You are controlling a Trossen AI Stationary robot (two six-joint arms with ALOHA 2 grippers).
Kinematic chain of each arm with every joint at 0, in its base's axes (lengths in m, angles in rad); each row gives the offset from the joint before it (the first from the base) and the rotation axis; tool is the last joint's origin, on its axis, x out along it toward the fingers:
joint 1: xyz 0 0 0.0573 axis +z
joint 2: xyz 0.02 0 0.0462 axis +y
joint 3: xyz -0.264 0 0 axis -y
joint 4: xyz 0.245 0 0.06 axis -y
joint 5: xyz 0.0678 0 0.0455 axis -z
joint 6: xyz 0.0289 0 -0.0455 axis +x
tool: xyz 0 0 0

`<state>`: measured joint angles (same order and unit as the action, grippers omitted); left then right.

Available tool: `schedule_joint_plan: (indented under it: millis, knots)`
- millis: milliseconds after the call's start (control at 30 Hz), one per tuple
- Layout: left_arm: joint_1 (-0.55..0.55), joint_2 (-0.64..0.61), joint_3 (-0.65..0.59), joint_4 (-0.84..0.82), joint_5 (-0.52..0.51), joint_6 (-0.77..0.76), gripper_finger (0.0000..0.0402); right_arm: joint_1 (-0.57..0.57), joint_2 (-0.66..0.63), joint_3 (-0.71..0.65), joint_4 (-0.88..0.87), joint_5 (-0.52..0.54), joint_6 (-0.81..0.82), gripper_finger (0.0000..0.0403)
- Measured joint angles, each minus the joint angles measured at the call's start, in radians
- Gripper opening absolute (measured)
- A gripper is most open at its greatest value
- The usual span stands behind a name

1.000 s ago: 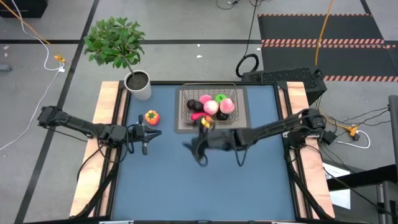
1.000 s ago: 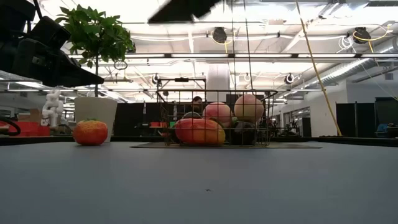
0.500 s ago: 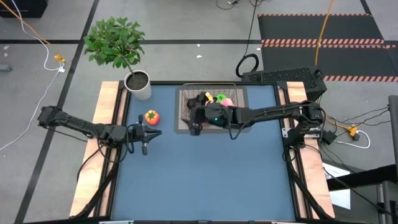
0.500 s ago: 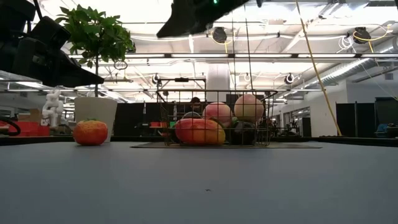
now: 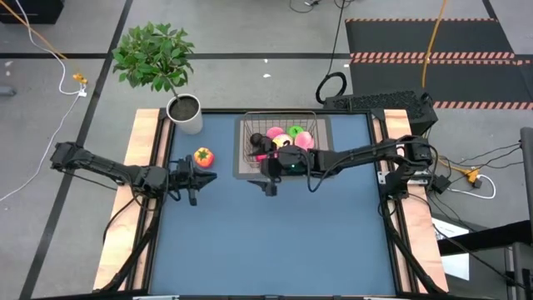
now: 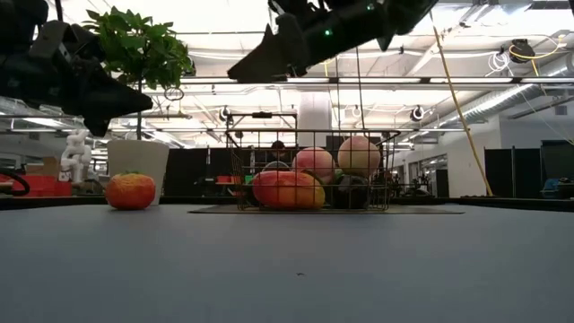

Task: Build produce basket
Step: Put the orange tomato into the wire basket

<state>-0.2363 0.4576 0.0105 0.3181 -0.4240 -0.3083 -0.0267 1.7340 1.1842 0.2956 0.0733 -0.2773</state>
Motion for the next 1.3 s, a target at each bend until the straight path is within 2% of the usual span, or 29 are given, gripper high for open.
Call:
schedule_joint_plan:
  millis: [200, 333, 400, 467, 567, 667, 733, 900, 1100, 1167, 1300]
  knots:
    - [0.0, 0.0, 0.0, -0.009, -0.004, -0.008, 0.0037, -0.064, -0.005, 0.001, 0.001, -0.014, 0.072, 0.0393]
    - [0.006, 0.0, 0.006, 0.011, -0.011, 0.082, 0.0037, -0.129, 0.011, 0.134, -0.112, -0.168, 0.107, 0.0393]
    - [0.007, -0.002, 0.042, -0.025, -0.012, 0.12, 0.0037, -0.152, 0.037, 0.224, -0.153, -0.179, 0.15, 0.0393]
    - [0.007, -0.003, 0.114, -0.148, -0.019, 0.16, 0.0037, -0.167, 0.081, 0.31, -0.181, -0.178, 0.169, 0.0393]
    - [0.007, 0.0, 0.269, -0.475, -0.073, 0.2, 0.0037, -0.176, 0.167, 0.428, -0.212, -0.179, 0.162, 0.0393]
    - [0.007, 0.0, 0.415, -0.775, -0.187, 0.141, 0.0037, -0.175, 0.284, 0.542, -0.219, -0.18, 0.179, 0.0393]
    - [0.006, -0.005, 0.474, -0.884, -0.247, 0.084, 0.0037, -0.177, 0.372, 0.616, -0.22, -0.183, 0.218, 0.0393]
    - [-0.009, -0.013, 0.497, -0.895, -0.275, 0.067, 0.0037, -0.18, 0.582, 0.845, -0.235, -0.18, 0.264, 0.0393]
    - [-0.033, -0.013, 0.492, -0.879, -0.28, 0.103, 0.0057, -0.184, 0.792, 1.178, -0.376, -0.151, 0.267, 0.0393]
    - [-0.034, -0.013, 0.492, -0.862, -0.296, 0.119, 0.0079, -0.189, 0.8, 1.146, -0.322, -0.155, 0.29, 0.0393]
    - [-0.034, -0.014, 0.492, -0.863, -0.324, 0.12, 0.013, -0.192, 0.824, 1.139, -0.387, -0.148, 0.301, 0.0393]
